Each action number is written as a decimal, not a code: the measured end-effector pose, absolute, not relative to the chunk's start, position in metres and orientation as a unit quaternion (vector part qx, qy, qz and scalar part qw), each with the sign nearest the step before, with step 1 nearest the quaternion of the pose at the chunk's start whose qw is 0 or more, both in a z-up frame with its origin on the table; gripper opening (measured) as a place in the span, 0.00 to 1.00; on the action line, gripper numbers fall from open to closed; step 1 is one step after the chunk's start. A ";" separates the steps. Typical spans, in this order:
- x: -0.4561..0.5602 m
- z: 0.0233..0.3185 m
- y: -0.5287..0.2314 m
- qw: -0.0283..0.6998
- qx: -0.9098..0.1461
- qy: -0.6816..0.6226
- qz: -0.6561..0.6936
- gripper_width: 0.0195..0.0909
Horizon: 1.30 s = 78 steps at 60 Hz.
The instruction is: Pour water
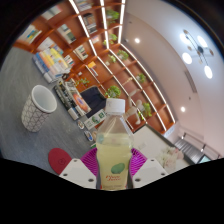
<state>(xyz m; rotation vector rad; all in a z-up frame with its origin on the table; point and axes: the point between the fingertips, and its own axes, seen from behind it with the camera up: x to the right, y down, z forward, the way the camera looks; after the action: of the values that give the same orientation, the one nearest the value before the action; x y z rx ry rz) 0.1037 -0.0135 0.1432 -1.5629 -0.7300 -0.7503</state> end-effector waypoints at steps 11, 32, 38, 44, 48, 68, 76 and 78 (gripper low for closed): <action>0.047 0.159 -0.012 0.526 -0.554 -0.460 -0.453 0.22; 0.004 0.173 0.003 0.376 -0.318 -0.611 -0.620 0.22; -0.001 0.172 0.006 0.351 -0.294 -0.623 -0.634 0.22; -0.003 0.172 0.006 0.339 -0.287 -0.627 -0.640 0.22; -0.003 0.174 0.005 0.343 -0.288 -0.623 -0.642 0.22; 0.043 0.178 -0.004 0.553 -0.618 -0.400 -0.391 0.25; 0.044 0.166 -0.008 0.627 -0.726 -0.227 -0.170 0.24; 0.045 0.161 -0.009 0.633 -0.742 -0.190 -0.115 0.24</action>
<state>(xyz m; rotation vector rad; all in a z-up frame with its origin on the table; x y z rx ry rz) 0.0446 -0.0089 0.1611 -1.6967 -0.4341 -0.2629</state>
